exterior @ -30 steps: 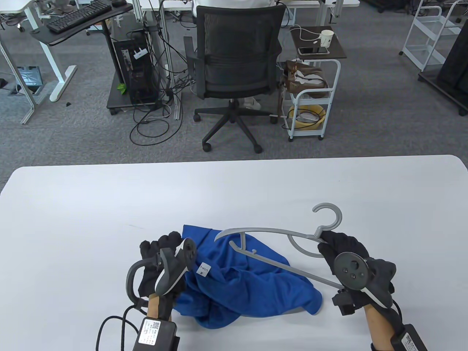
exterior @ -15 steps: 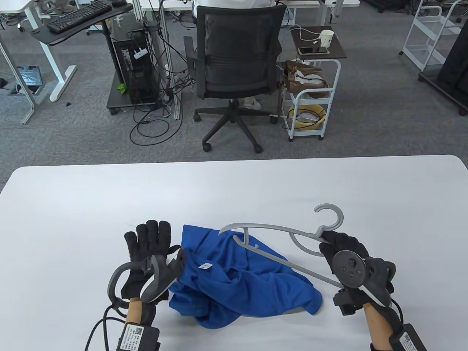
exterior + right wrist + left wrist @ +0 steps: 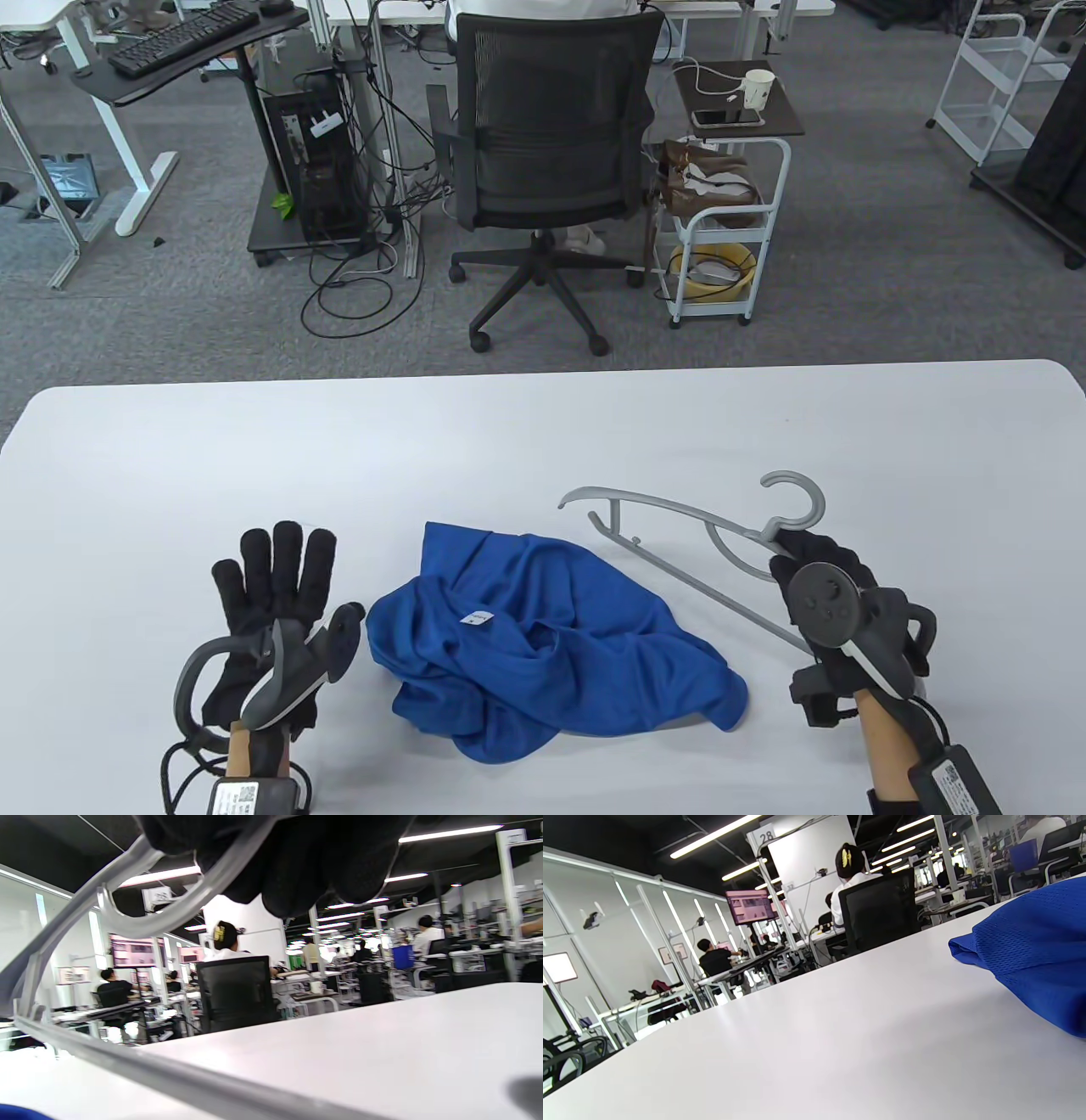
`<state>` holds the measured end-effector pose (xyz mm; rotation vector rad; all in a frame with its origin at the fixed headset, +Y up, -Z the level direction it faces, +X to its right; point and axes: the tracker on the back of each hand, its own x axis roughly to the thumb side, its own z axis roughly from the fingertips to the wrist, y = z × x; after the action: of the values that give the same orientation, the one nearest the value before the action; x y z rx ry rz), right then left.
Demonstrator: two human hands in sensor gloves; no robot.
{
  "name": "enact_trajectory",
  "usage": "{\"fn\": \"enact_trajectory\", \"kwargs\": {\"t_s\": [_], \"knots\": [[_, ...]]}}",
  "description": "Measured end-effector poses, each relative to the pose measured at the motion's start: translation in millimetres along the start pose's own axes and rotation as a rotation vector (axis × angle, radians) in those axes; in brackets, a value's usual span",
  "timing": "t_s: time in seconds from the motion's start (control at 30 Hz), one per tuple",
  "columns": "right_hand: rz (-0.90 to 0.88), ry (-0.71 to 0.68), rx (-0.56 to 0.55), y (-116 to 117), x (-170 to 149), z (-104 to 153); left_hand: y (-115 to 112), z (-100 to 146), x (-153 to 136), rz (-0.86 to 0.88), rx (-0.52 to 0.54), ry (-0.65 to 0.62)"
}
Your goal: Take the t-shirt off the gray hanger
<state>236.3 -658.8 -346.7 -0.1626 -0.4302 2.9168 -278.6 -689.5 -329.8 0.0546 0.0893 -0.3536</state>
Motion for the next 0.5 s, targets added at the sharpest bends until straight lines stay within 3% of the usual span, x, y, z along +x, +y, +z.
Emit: {"fn": "enact_trajectory", "kwargs": {"t_s": [0.3,0.5], "knots": [[0.225,0.237,0.084,31,-48,-50,-6,0,-6,0.013,-0.037,0.016],[0.194,0.344,0.175,52,-73,-69,-9,1,-6,0.004,-0.061,0.015]]}}
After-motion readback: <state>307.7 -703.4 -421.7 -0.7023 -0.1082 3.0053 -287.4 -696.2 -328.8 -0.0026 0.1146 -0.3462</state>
